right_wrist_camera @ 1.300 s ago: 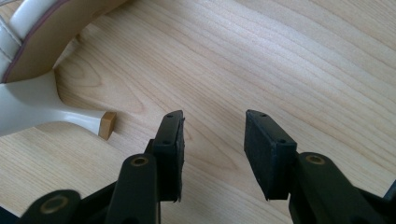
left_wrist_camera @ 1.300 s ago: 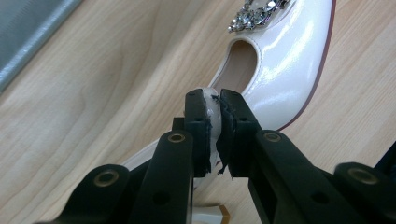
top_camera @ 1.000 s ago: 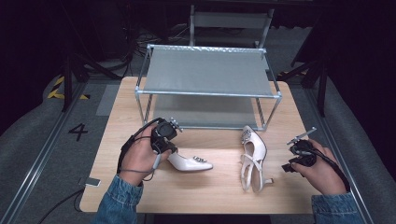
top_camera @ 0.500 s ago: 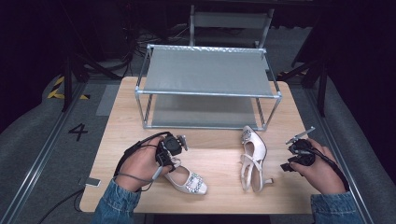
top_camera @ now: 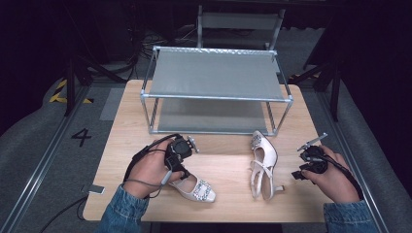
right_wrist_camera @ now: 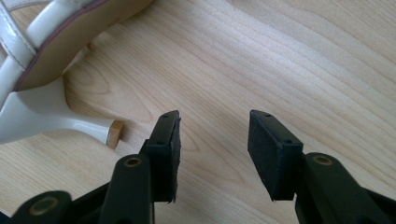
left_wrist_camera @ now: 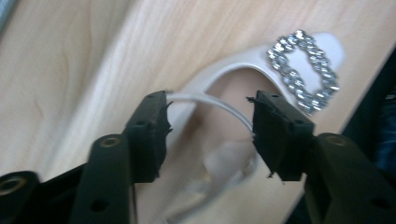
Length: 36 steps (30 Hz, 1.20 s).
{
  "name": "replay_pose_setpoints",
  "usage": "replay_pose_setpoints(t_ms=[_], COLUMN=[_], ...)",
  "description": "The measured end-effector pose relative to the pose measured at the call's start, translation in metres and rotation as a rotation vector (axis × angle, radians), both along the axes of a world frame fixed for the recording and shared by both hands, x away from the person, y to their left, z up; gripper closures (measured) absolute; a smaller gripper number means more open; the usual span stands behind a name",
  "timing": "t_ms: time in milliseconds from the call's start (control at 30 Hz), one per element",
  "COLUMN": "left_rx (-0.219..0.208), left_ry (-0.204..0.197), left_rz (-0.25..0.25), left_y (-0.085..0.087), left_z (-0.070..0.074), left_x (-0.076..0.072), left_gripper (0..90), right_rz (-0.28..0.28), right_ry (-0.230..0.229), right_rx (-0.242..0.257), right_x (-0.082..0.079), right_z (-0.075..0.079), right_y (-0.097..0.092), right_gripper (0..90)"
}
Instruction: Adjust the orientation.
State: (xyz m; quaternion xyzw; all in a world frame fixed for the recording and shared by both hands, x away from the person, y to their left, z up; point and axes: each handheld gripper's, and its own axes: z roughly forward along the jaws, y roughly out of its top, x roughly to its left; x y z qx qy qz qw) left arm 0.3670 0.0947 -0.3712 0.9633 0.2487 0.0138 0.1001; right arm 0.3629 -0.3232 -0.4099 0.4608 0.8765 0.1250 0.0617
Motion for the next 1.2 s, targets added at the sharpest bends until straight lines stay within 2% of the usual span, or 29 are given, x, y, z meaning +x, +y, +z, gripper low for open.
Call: replay_pose_setpoints(t_ms=[67, 100, 167, 200, 267, 300, 400, 500, 533, 567, 600, 633, 667, 700, 733, 767, 833, 933, 967, 1000, 1033, 1100, 1167, 1200], left_rx=[0.016, 0.042, 0.052, 0.06, 0.063, 0.084, 0.11, 0.118, 0.107, 0.117, 0.117, 0.149, 0.149, 0.166, 0.142, 0.126, 0.14, 0.144, 0.144, 0.141, 0.141, 0.136, 0.111, 0.109], left_ry=[-0.005, -0.009, -0.004, 0.0, -0.005, -0.006, -0.008, -0.01, -0.002, 0.009, 0.009, 0.017, 0.017, 0.025, 0.047, 0.053, 0.042, 0.053, 0.053, 0.049, 0.049, 0.04, 0.027, 0.023], left_rz=[-0.006, -0.019, -0.026, -0.05, -0.06, -0.076, -0.097, -0.106, -0.117, -0.129, -0.129, -0.148, -0.148, -0.155, -0.146, -0.148, -0.152, -0.102, -0.102, -0.059, -0.059, 0.008, 0.102, 0.129], left_y=[-0.002, -0.005, -0.007, -0.011, -0.013, -0.015, -0.02, -0.022, -0.025, -0.028, -0.028, -0.033, -0.033, -0.036, -0.036, -0.037, -0.037, -0.034, -0.034, -0.029, -0.029, -0.021, -0.011, -0.007], left_z=[-0.004, -0.01, -0.013, -0.016, -0.018, -0.02, -0.027, -0.029, -0.032, -0.038, -0.038, -0.049, -0.049, -0.055, -0.054, -0.052, -0.051, -0.05, -0.05, -0.048, -0.048, -0.043, -0.041, -0.04], left_x=[0.001, 0.005, 0.006, 0.007, 0.007, 0.007, 0.009, 0.009, 0.01, 0.011, 0.011, 0.013, 0.013, 0.014, 0.016, 0.015, 0.015, 0.016, 0.016, 0.019, 0.019, 0.024, 0.029, 0.031], left_gripper=[44.0, 42.4, 40.8, 39.0, 38.4, 37.5, 35.5, 35.1, 34.3, 35.8, 35.4, 35.6, 37.8, 37.8, 53.9, 57.9, 61.1, 69.6, 72.7, 76.9, 79.3, 81.6, 83.8, 83.8], right_rz=[-0.005, -0.005, -0.007, -0.009, -0.008, -0.005, 0.0, -0.001, 0.001, -0.001, -0.001, -0.001, -0.001, -0.001, -0.005, -0.005, -0.004, -0.007, -0.007, 0.001, 0.001, 0.005, 0.004, 0.004], right_ry=[0.0, 0.0, 0.0, -0.001, -0.002, -0.001, -0.001, -0.001, -0.006, -0.007, -0.007, -0.003, -0.003, -0.003, -0.004, -0.005, -0.005, -0.001, -0.001, 0.001, 0.001, -0.001, -0.001, -0.001], right_rx=[0.002, 0.005, 0.003, 0.003, -0.001, 0.001, -0.001, 0.001, -0.003, 0.001, 0.001, 0.004, 0.004, 0.004, 0.009, 0.006, 0.009, 0.001, 0.001, 0.002, 0.002, -0.005, -0.007, -0.007], right_x=[-0.002, -0.002, -0.003, -0.004, -0.004, -0.004, -0.005, -0.005, -0.006, -0.006, -0.006, -0.006, -0.006, -0.007, -0.007, -0.007, -0.007, -0.007, -0.007, -0.007, -0.007, -0.007, -0.007, -0.007], right_z=[0.0, -0.001, -0.001, -0.002, -0.002, -0.003, -0.003, -0.004, -0.004, -0.004, -0.004, -0.004, -0.004, -0.004, -0.004, -0.004, -0.005, -0.005, -0.005, -0.006, -0.006, -0.006, -0.006, -0.006], right_y=[-0.001, -0.002, -0.003, -0.004, -0.005, -0.005, -0.005, -0.004, -0.005, -0.005, -0.005, -0.005, -0.005, -0.006, -0.007, -0.007, -0.009, -0.01, -0.01, -0.009, -0.009, -0.008, -0.008, -0.008], right_gripper=[54.7, 54.6, 54.5, 54.1, 53.9, 53.6, 53.1, 53.0, 52.9, 52.9, 52.9, 52.7, 52.7, 52.6, 52.4, 52.4, 52.4, 52.5, 52.5, 52.6, 52.6, 52.6, 52.6, 52.6])
